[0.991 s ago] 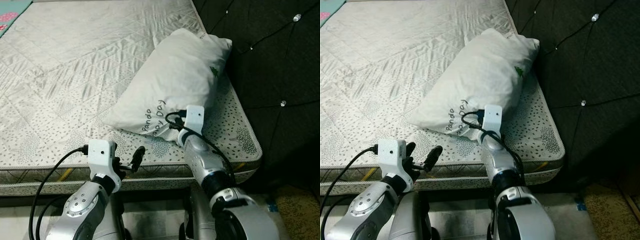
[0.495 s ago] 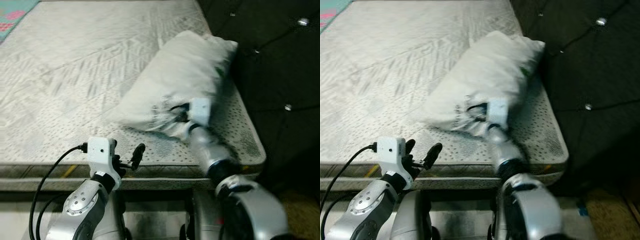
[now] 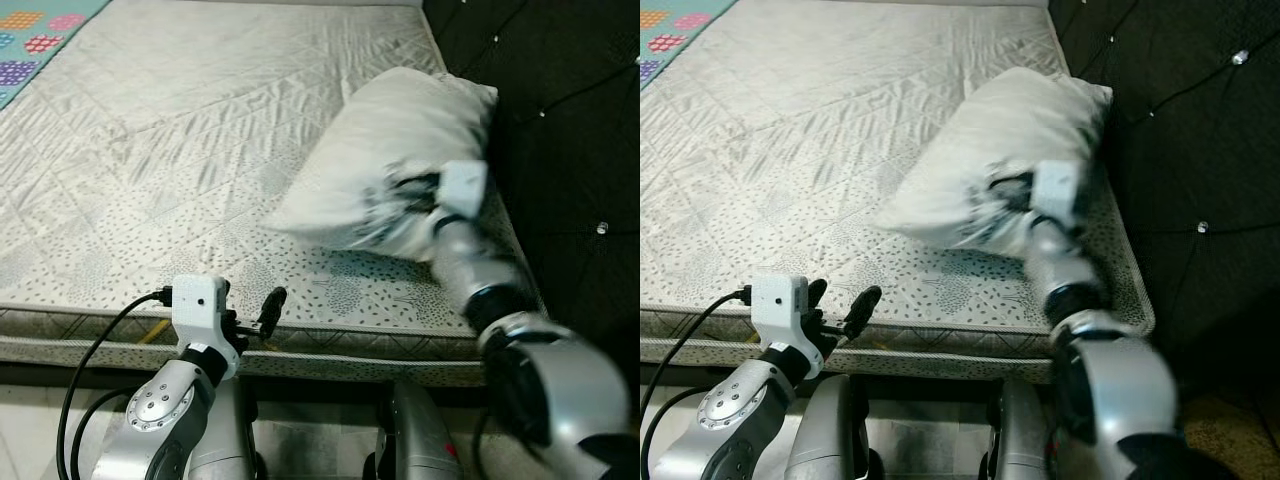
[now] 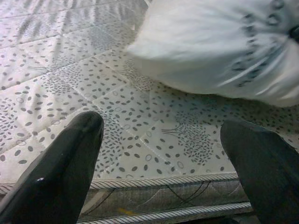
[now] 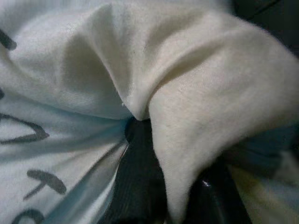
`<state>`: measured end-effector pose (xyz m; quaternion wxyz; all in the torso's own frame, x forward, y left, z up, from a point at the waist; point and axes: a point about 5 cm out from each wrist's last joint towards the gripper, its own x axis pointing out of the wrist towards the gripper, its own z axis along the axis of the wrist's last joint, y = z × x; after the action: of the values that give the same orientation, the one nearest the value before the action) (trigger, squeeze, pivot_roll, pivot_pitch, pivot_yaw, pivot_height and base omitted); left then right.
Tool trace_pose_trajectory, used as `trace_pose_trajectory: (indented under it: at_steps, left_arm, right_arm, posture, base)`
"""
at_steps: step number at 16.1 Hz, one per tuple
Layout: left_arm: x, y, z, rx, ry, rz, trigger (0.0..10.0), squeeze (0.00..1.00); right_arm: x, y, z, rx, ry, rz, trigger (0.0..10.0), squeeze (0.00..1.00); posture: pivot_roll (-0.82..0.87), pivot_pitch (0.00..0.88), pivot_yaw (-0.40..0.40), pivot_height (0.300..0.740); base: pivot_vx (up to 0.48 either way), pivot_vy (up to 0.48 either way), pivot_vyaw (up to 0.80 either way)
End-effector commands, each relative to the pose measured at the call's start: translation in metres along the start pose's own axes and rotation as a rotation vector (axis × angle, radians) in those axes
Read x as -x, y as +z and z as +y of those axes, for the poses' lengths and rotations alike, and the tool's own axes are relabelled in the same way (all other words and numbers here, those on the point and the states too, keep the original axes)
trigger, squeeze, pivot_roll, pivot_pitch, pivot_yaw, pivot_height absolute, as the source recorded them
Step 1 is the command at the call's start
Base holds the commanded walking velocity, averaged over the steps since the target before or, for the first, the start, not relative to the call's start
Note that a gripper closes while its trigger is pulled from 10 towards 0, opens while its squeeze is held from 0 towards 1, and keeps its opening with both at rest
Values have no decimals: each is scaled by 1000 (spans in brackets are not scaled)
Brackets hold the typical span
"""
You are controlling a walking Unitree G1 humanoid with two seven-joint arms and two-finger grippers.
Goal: Clean up the room
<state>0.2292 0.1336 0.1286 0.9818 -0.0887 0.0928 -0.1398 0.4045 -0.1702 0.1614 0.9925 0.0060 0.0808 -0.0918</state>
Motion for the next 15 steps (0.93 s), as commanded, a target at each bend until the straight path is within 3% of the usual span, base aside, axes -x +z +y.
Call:
trace_pose_trajectory:
  at_steps: [1, 8, 15]
  left_arm:
    - [-1, 0, 1, -9, 4, -3, 10000, 0]
    - [-3, 1, 2, -19, 1, -7, 10000, 0]
    - [0, -4, 3, -11, 5, 8, 10000, 0]
  right_arm:
    - [-5, 39, -14, -16, -56, -133, 0, 0]
    - [-6, 62, -72, 3, -192, -192, 0, 0]
    - [10, 27, -133, 146, -229, -170, 0, 0]
  posture:
    - [11, 50, -27, 580]
    - [6, 39, -24, 580]
    - [-42, 45, -12, 580]
  base:
    - [0, 0, 0]
    - [0, 0, 0]
    - [0, 0, 0]
